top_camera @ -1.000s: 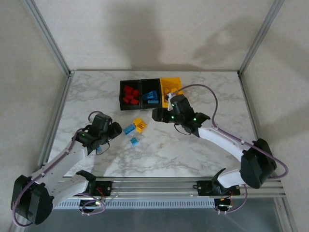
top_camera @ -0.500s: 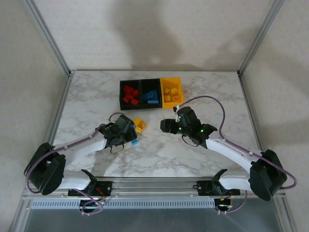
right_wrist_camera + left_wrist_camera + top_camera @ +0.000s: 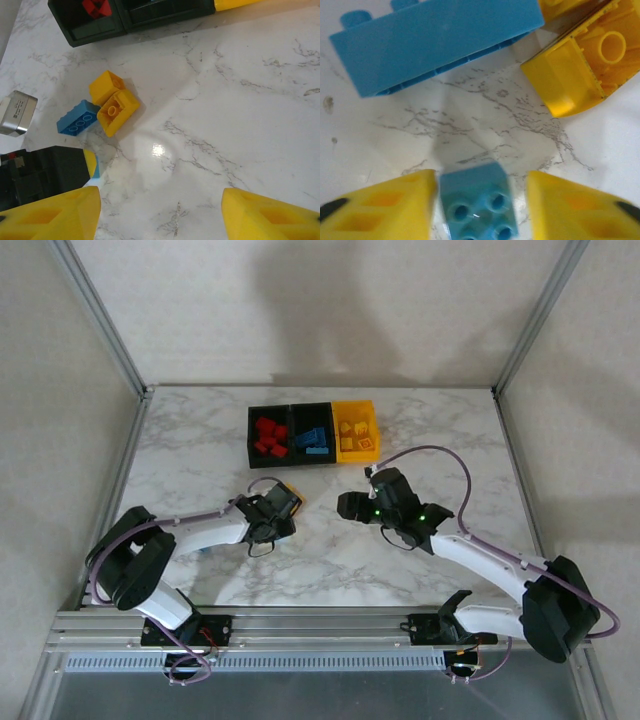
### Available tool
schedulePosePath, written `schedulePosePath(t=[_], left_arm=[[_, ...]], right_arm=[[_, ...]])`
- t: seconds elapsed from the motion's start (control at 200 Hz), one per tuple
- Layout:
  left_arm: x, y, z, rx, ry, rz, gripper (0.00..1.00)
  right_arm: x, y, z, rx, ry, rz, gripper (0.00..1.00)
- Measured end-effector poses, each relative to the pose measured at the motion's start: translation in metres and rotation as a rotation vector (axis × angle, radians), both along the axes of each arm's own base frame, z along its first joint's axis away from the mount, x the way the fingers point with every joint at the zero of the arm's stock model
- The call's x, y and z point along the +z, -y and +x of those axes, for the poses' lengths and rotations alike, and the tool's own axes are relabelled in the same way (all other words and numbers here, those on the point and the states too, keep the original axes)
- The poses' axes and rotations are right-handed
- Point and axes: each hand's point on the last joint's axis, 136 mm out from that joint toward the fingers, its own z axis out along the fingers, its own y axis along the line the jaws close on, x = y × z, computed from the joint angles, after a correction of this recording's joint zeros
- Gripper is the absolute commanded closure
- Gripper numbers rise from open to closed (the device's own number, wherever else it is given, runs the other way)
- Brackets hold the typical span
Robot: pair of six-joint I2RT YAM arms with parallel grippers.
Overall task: Sort the legos into containers by color
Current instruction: Pick up the lego from the center of the table.
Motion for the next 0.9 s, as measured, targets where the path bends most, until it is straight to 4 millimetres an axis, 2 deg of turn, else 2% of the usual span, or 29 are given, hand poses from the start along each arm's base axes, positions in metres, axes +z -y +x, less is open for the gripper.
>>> schedulePosePath(t=[0.05, 0.14, 0.335, 0.501, 0.746, 0.901], left_arm=[[-0.001, 0.0, 0.001, 0.005, 0.0, 0.004, 0.67], [0.004, 0.003, 0.004, -0.004, 0.012, 0.007, 0.72], [0.015, 0.005, 0.006, -0.007, 0.027, 0.019, 0.73], [0.041, 0.008, 0.013, -0.011, 0.064, 0.008, 0.74], [0.092, 0.035, 0.049, -0.042, 0.17, -0.03, 0.73], [0.107, 0.055, 0.082, -0.064, 0.207, -0.021, 0.75]], right_arm=[[-0.001, 0.002, -0.001, -0.002, -0.001, -0.003, 0.35], [0.001, 0.004, -0.001, -0.012, 0.006, -0.007, 0.35], [0.008, 0.006, -0.001, -0.017, 0.023, 0.002, 0.35], [0.014, 0.011, -0.004, -0.024, 0.033, 0.008, 0.35], [0.016, 0.019, -0.01, -0.041, 0.033, 0.028, 0.35], [0.016, 0.022, -0.013, -0.053, 0.025, 0.041, 0.35]])
